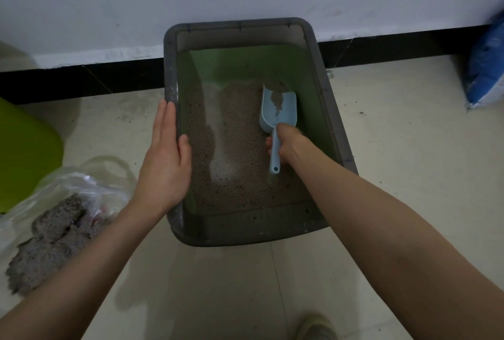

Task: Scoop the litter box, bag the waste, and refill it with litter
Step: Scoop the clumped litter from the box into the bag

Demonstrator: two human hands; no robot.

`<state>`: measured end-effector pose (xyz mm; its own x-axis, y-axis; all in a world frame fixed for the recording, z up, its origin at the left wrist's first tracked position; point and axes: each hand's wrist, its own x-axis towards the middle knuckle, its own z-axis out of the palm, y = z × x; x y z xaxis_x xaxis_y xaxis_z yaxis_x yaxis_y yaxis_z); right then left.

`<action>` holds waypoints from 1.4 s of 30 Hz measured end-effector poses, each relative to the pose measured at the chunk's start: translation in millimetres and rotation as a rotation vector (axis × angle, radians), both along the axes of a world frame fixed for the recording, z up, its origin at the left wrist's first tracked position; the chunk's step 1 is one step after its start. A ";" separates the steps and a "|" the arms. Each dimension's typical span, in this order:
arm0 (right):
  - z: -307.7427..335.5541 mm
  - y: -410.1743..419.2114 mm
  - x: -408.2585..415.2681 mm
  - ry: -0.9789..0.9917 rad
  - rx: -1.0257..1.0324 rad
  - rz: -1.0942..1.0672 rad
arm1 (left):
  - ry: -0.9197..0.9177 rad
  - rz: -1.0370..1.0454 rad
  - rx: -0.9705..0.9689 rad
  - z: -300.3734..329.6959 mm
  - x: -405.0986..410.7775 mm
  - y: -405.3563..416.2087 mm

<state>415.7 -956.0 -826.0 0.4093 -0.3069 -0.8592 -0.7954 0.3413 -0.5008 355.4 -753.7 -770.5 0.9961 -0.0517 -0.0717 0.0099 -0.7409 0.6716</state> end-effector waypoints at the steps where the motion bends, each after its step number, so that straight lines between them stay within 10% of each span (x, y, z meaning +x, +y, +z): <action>1: -0.1 -0.5 1.4 -0.007 -0.003 -0.001 | 0.001 0.000 -0.001 0.0 -0.1 -0.1; 42: -34.3 -12.0 11.1 -0.281 -0.314 0.013 | -0.001 0.022 -0.033 -0.6 -1.8 -3.3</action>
<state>426.8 -968.0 -860.3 0.6200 -0.5294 -0.5792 -0.6162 0.1285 -0.7770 353.6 -757.0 -771.1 0.9970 -0.0323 -0.0697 0.0253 -0.7180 0.6956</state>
